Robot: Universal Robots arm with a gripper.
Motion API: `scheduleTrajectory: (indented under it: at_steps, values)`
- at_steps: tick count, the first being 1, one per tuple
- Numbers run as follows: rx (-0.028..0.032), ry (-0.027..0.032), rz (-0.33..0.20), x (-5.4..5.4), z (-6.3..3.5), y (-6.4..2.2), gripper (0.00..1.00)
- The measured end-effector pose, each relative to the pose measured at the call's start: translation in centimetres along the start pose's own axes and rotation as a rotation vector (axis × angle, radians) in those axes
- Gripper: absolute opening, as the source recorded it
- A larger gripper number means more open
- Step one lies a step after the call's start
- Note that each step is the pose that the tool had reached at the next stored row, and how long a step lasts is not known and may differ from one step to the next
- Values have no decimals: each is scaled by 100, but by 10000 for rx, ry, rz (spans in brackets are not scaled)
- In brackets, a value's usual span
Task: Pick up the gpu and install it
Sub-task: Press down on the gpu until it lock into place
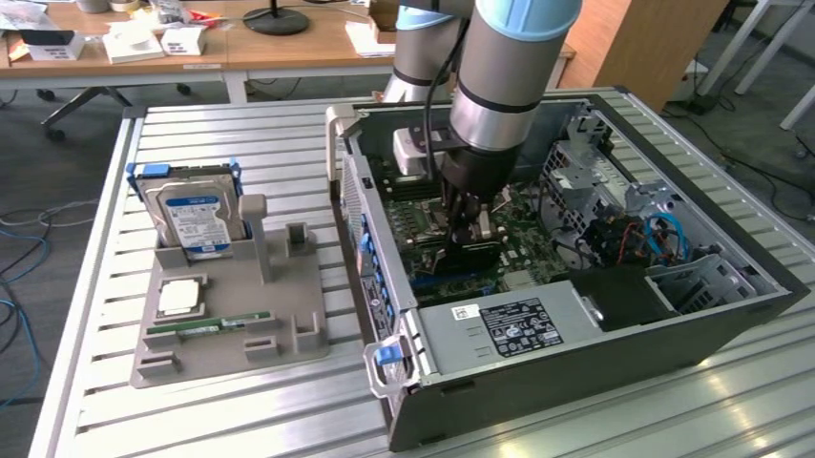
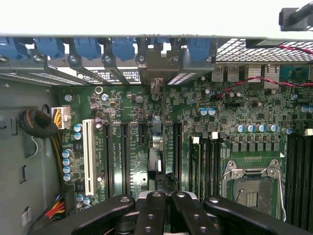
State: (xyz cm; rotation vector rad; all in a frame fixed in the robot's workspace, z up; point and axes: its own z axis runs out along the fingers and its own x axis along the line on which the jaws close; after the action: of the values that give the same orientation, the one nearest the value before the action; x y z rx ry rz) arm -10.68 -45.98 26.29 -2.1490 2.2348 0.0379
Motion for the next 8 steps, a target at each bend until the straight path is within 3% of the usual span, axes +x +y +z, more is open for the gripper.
scheduleTrajectory:
  at_steps: [8]
  values:
    - [-3,8,1,0,-3,0,11]
